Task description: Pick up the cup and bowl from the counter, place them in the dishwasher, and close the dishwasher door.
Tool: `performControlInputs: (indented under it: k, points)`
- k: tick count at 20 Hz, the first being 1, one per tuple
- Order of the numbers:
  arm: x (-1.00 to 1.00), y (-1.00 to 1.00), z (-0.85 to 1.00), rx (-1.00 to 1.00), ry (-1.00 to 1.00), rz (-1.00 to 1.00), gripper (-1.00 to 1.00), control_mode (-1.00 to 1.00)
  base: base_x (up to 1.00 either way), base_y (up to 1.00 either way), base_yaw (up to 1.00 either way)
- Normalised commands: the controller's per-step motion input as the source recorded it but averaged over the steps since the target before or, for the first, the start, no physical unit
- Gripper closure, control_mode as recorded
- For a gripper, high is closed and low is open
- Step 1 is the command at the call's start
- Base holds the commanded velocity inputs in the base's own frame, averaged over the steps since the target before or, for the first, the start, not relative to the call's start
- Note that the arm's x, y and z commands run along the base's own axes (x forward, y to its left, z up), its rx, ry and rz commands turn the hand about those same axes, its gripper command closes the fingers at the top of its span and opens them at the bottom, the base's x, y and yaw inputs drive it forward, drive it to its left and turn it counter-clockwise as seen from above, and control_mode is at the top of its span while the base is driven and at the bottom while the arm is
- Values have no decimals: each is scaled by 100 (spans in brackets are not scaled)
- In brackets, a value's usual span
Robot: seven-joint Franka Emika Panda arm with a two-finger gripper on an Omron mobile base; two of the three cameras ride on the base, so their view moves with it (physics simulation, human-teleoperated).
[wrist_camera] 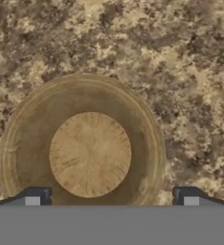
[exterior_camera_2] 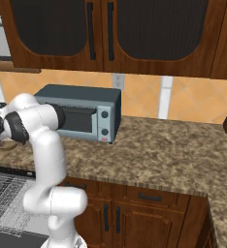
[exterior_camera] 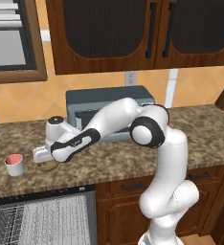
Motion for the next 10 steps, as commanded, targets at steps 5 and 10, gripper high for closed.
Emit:
performControlInputs:
  k: [5,10]
  points:
    - [4,0,-48,-1,0,0,-100,-100,0,0,0]
    - [0,0,-10,0,1,0,-100,-100,0,0,0]
